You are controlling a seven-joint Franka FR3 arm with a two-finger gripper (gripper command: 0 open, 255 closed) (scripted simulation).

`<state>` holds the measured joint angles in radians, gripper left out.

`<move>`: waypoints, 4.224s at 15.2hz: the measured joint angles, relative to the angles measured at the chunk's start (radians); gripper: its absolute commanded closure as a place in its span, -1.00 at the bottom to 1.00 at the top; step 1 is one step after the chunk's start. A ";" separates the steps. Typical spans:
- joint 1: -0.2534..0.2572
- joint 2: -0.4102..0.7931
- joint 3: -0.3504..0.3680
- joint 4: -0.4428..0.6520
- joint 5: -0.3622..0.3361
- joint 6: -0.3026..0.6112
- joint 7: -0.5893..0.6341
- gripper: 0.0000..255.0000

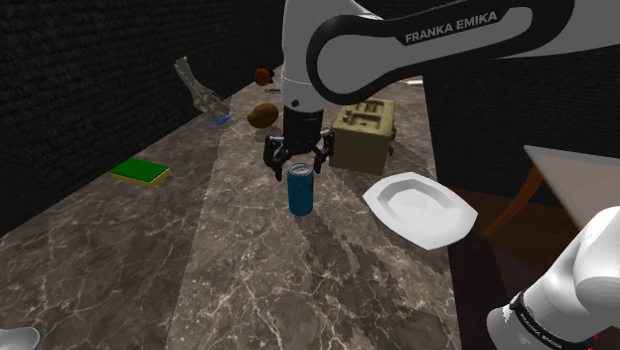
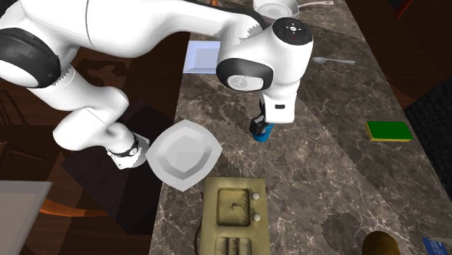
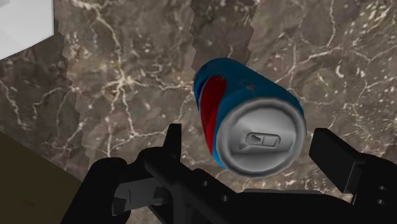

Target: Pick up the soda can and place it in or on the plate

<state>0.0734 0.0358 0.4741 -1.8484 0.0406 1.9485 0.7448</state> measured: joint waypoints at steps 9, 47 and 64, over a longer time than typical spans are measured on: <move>0.000 0.000 0.000 -0.003 0.000 0.004 0.000 1.00; -0.060 -0.492 -0.184 -0.199 0.156 -0.289 -0.265 1.00; -0.068 -0.786 -0.324 -0.498 0.140 -0.309 -0.425 1.00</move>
<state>0.0051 -0.7507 0.1503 -2.3459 0.1805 1.6398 0.3202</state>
